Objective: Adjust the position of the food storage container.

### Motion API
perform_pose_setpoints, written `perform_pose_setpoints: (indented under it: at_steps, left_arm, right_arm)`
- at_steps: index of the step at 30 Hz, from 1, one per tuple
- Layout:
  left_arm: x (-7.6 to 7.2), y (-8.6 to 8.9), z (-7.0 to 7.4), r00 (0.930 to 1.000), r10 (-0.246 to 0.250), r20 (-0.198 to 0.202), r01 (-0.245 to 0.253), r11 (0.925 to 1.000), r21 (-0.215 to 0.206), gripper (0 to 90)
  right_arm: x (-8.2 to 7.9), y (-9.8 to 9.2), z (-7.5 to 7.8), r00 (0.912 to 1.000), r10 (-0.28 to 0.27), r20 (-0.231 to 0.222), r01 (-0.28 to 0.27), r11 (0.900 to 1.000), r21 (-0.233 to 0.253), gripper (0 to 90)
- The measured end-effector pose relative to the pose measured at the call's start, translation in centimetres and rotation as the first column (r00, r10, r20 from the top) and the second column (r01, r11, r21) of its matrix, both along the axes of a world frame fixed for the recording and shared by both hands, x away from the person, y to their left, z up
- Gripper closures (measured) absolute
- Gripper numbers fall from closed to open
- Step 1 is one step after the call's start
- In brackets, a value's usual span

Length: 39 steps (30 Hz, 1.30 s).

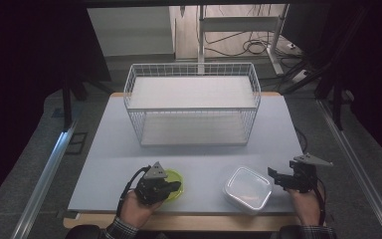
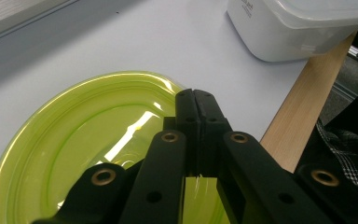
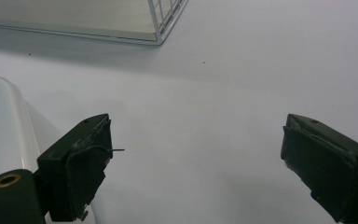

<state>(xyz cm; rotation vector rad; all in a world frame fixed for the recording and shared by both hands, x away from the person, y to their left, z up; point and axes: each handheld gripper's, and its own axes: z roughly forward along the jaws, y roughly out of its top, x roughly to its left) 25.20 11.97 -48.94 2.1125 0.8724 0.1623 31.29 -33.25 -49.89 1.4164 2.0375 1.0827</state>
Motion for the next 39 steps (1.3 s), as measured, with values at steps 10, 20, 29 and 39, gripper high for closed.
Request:
perform_pose_setpoints:
  at_steps: [10, 20, 29, 39]
  left_arm:
    - [-0.9, -2.1, 0.5, 0.9987, -0.048, 0.014, 0.049, 0.9982, -0.034, 89.7]
    - [-0.7, -2.1, 0.1, 0.9998, -0.012, 0.018, 0.012, 0.9992, 0.039, 90.0]
    - [-0.1, 0.2, 0.1, 0.9978, 0.064, 0.018, -0.065, 0.9952, 0.073, 90.0]
    - [0.5, 3.9, -0.2, 0.9872, 0.159, 0.009, -0.159, 0.9801, 0.119, 89.8]
  right_arm:
    - [0.0, 0.0, 0.0, 1.0, 0.002, -0.006, -0.002, 1.0, 0.001, 9.5]
    - [0.1, 0.0, -0.1, 0.9999, 0.004, -0.011, -0.004, 1.0, 0.001, 9.6]
    - [0.0, -0.1, -0.1, 0.9999, 0.004, -0.011, -0.004, 1.0, 0.007, 9.7]
    - [0.0, 0.0, -0.1, 0.9999, 0.005, -0.015, -0.005, 1.0, 0.004, 9.7]
